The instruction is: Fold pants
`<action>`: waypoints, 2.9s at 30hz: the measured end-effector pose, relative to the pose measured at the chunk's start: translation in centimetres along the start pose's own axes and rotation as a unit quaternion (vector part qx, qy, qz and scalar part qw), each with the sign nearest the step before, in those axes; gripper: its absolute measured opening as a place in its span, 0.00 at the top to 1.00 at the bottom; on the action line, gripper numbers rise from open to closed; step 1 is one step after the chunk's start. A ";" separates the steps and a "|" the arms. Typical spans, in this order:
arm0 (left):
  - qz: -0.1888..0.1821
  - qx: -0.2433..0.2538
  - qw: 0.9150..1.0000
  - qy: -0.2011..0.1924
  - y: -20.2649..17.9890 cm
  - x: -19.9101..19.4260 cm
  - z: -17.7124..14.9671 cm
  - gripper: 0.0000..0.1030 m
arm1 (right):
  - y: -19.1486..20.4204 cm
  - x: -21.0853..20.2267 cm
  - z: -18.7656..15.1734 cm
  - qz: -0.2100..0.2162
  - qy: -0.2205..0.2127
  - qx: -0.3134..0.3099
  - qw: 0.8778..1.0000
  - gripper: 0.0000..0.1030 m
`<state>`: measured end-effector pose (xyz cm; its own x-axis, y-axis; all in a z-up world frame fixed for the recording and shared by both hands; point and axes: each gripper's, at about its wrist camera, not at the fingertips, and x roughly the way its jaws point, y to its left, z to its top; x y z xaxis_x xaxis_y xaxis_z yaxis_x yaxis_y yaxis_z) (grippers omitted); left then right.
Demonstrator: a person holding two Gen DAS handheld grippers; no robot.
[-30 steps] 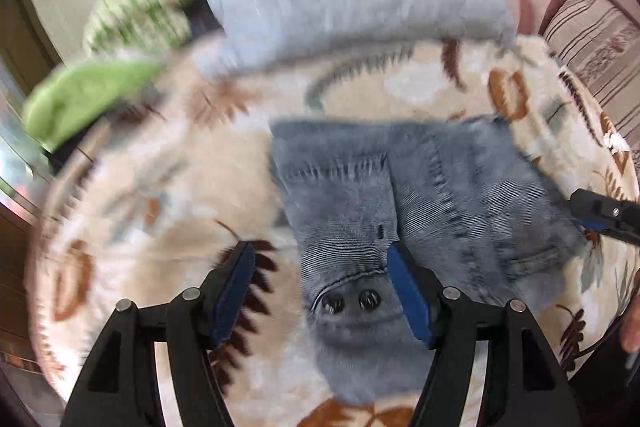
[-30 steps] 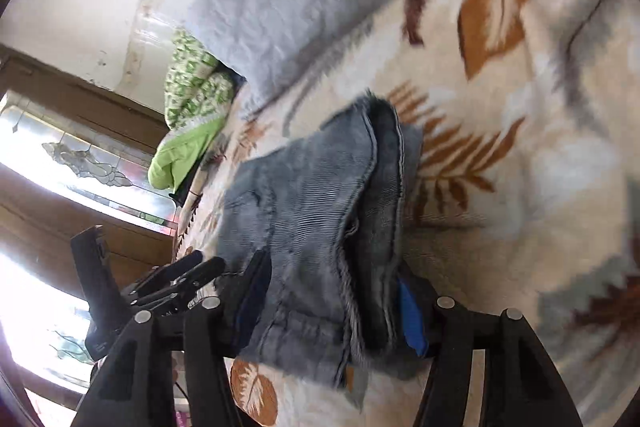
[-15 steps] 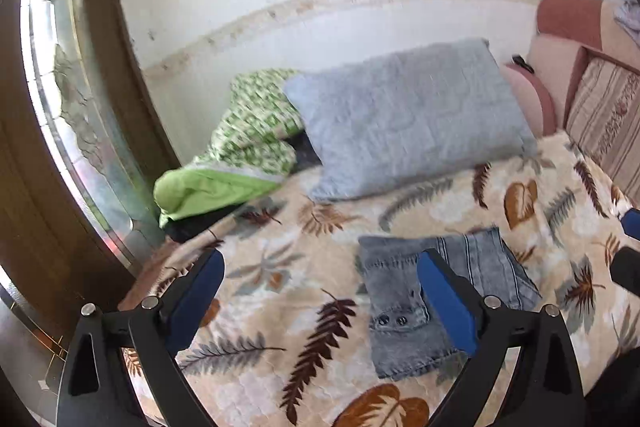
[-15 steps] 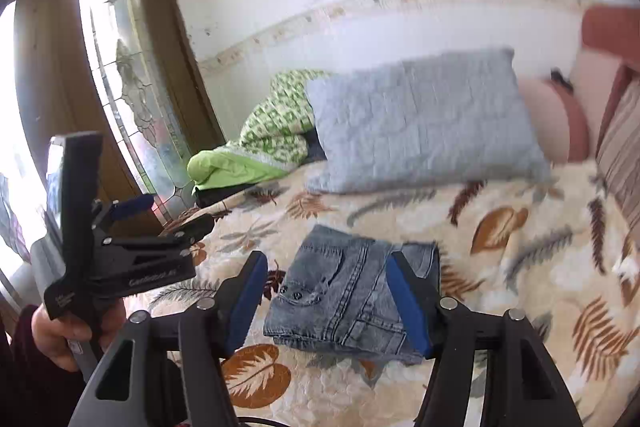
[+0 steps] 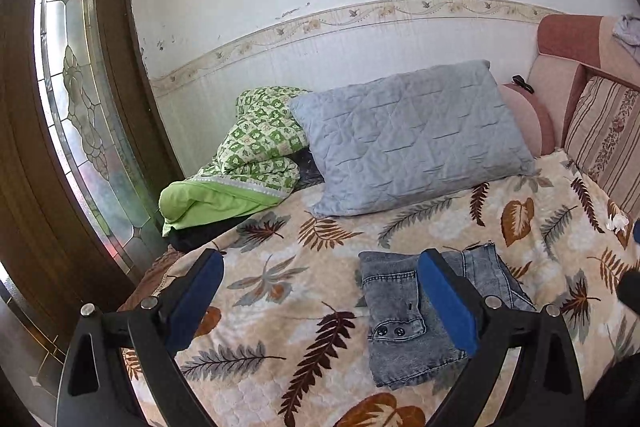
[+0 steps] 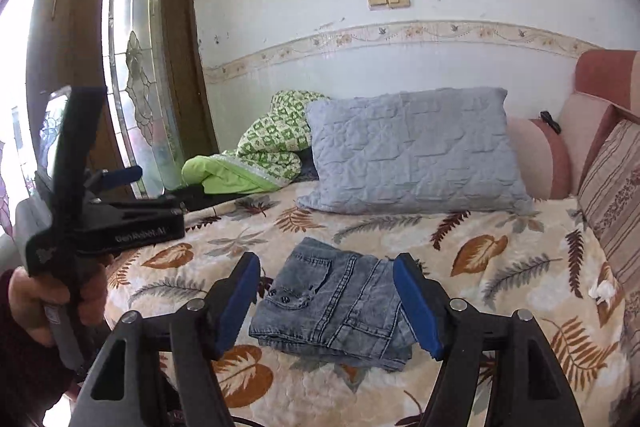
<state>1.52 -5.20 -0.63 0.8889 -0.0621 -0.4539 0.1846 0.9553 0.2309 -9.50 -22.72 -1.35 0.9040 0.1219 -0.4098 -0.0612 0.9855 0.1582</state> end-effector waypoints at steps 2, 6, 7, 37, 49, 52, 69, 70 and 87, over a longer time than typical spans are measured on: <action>0.000 0.002 1.000 0.004 -0.2 0.3 -0.2 0.05 | 0.1 -1.2 0.8 -0.008 -0.022 -0.014 1.000 0.30; -0.001 -0.001 1.000 0.010 -0.4 0.9 -0.5 0.05 | -0.3 -1.3 1.0 -0.025 -0.030 -0.020 0.999 0.29; -0.001 -0.001 1.000 0.012 -0.4 1.1 -0.6 0.05 | -0.4 -1.0 0.8 -0.027 -0.028 -0.017 0.999 0.29; 0.018 -0.058 0.997 0.043 3.7 3.6 -3.2 0.05 | 0.4 5.0 -1.9 -0.034 0.061 -0.018 0.997 0.29; 0.032 -0.083 0.996 0.024 6.5 1.4 -2.8 0.05 | 3.9 5.4 -1.3 -0.029 0.065 -0.048 0.996 0.29; 0.033 -0.087 0.995 0.020 7.1 0.8 -2.7 0.05 | 4.4 5.3 -1.3 -0.024 0.064 -0.051 0.996 0.29; 0.080 -0.109 0.991 -0.018 10.0 -2.7 -1.6 0.00 | 4.5 4.4 -1.1 -0.017 0.053 -0.048 0.997 0.29; 0.082 -0.109 0.990 -0.020 10.0 -2.9 -1.5 0.00 | 4.5 4.4 -1.2 -0.017 0.053 -0.048 0.997 0.29; 0.092 -0.103 0.990 -0.040 9.8 -6.0 -0.5 0.00 | 4.0 2.4 -0.7 -0.014 0.037 -0.038 0.998 0.29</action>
<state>-2.24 4.66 3.91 0.9317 0.1042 -0.3479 -0.0663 0.9906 0.1193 -7.85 -18.39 -2.36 0.8724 0.0998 -0.4784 -0.0710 0.9944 0.0781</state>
